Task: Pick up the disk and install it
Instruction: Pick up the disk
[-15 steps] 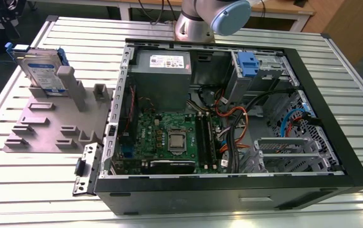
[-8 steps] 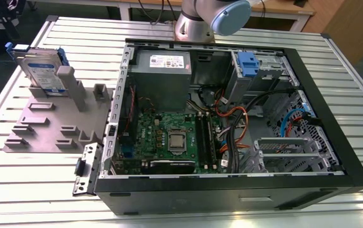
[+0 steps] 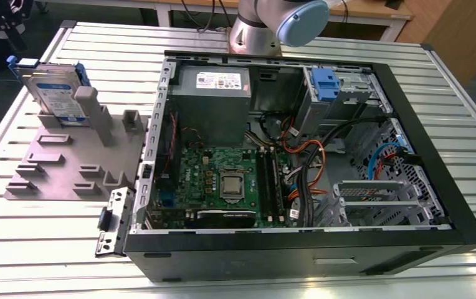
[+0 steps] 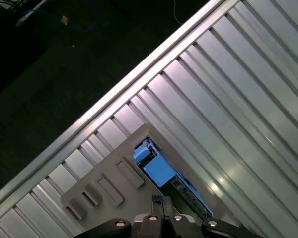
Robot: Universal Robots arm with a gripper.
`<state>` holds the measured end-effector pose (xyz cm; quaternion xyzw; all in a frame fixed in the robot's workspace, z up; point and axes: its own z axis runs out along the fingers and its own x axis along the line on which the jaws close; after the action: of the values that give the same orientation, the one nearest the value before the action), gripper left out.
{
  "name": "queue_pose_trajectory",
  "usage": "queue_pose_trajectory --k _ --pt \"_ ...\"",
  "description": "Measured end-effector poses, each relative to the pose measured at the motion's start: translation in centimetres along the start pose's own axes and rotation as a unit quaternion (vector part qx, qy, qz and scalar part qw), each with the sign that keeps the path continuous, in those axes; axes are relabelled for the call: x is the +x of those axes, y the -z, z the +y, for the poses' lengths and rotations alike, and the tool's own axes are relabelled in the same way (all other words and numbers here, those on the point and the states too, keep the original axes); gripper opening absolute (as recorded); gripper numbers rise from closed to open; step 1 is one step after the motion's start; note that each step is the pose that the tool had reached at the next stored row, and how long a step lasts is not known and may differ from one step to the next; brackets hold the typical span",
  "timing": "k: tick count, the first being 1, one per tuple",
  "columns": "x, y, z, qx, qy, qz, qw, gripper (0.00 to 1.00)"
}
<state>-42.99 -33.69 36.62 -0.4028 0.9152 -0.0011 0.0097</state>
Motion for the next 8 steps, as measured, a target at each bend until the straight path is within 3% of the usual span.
queue_pose_trajectory --k 4,8 --pt "0.0 -0.02 0.0 -0.0005 0.033 -0.0003 0.99947 0.11" --pt "-0.01 -0.05 0.01 -0.0009 0.058 -0.0006 0.99829 0.11"
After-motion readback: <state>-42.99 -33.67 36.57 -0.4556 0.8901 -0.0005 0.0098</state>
